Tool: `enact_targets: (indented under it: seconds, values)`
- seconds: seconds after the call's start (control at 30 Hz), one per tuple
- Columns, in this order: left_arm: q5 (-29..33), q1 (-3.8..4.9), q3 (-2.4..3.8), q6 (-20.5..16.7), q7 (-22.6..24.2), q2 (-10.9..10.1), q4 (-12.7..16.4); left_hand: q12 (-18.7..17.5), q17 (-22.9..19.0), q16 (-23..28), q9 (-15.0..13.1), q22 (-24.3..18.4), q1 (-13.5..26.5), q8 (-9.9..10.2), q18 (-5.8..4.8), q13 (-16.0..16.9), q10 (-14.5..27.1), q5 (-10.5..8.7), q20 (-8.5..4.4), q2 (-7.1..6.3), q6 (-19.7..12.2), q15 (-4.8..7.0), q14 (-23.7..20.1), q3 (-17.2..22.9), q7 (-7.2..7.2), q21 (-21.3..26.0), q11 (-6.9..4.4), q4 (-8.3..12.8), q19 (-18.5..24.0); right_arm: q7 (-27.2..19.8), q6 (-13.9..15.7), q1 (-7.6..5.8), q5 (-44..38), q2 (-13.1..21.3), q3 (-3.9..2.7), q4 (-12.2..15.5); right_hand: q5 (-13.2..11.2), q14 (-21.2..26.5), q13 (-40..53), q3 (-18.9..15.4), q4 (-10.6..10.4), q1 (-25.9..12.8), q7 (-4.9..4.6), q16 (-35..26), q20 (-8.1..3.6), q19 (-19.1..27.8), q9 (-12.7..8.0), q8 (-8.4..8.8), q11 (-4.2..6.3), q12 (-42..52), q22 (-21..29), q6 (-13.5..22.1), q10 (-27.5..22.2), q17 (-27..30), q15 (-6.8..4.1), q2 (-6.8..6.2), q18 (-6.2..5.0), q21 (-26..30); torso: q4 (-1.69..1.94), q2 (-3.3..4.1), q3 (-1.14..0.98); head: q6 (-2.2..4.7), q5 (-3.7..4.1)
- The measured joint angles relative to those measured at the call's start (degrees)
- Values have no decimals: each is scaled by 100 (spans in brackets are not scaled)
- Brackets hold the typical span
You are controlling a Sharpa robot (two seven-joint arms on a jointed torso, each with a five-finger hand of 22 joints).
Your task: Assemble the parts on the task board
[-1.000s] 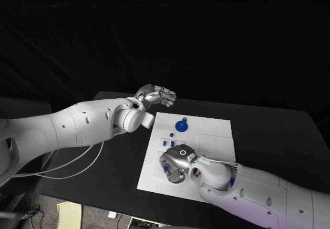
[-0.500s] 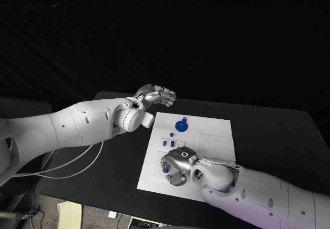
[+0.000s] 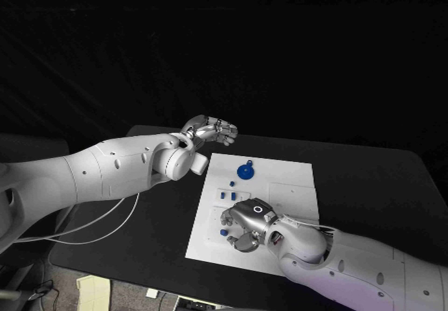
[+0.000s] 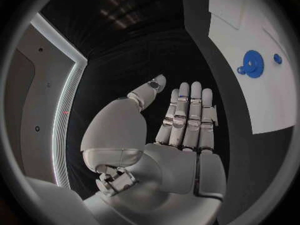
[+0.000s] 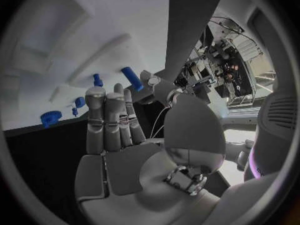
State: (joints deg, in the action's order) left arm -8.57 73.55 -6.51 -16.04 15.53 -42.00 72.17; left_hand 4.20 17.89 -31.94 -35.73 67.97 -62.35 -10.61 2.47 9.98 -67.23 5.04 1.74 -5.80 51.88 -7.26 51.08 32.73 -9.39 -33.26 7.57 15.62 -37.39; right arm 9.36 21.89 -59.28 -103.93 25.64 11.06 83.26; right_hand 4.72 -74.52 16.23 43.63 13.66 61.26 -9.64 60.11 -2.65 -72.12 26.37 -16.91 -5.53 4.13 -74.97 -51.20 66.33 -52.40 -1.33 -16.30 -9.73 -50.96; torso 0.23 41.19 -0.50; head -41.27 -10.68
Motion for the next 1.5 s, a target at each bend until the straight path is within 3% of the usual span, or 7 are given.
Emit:
enact_targets:
  seconds: [0.13,0.33,0.43,0.67,0.8,1.03,1.5]
  values:
    - [0,0,0,2,-1,-8,-8,0,0,0,0,0,0,0,0,0,0,0,0,0,0,0,0,0,0,0,0,0,0,-66,125,-48,223,247,-178,250,0,0,-6,-54,-22,0,-35,0,2,2,-11,30,0,0,0,35,0,13,0,0,0,21,-1,0,2,19,19]
    - [2,0,-1,4,-2,-47,-18,0,5,0,0,3,0,0,-2,0,0,0,0,0,0,0,0,0,0,0,0,0,0,-162,201,-169,875,907,-701,691,123,-41,131,-197,-193,-114,-36,35,-5,-15,-17,30,135,269,0,37,292,34,-51,16,1,21,-3,-1,3,70,101]
    - [6,0,-2,9,-2,-76,14,0,5,22,-1,4,0,0,-2,1,0,0,0,0,0,0,0,-12,0,0,0,-11,0,-143,102,-259,1343,1283,-872,866,349,-145,467,-284,-348,-260,77,153,-80,-125,32,-44,188,675,0,-76,436,9,-189,154,1,-36,-7,-4,3,103,162]
    - [26,-4,-11,24,-2,-107,-11,0,19,22,5,4,23,0,-3,-5,0,0,0,23,0,0,0,-18,0,0,0,-18,0,-41,-650,-648,3109,1924,-873,750,282,-214,2382,-406,-370,-450,241,286,-136,-182,205,-84,316,2534,0,-94,529,-75,-258,377,13,-173,-43,-32,-1,143,310]
    - [39,-34,-14,43,-2,-113,5,0,26,22,5,9,23,0,-3,-4,0,0,0,23,0,0,0,-19,0,22,0,-19,0,63,-1025,-708,3781,2134,-871,739,343,-144,3851,-489,-300,-532,312,443,-170,-188,320,-84,561,4056,0,-105,201,-150,-430,518,-27,-321,-73,-64,-12,147,381]
    - [66,-113,-24,79,0,-125,28,0,42,44,10,15,23,0,-4,-10,0,-19,0,23,-12,0,0,-44,-12,22,0,-43,0,391,-1595,-740,3997,2488,-860,797,461,-164,5031,-465,-323,-754,393,802,-229,-248,524,-133,585,5394,0,-219,115,-378,-511,678,-52,-674,-105,-116,-34,100,469]
    - [-124,-317,-98,269,199,-216,183,0,161,178,40,58,303,-22,61,-61,102,115,1,-1,-42,-32,-33,-341,0,92,42,-40,0,1383,-2033,-740,4038,2559,-426,789,366,-142,5614,-583,-476,-1119,422,931,-298,-259,608,-134,638,6059,0,-346,405,-469,-535,768,-55,-863,-99,-213,-33,-6,716]
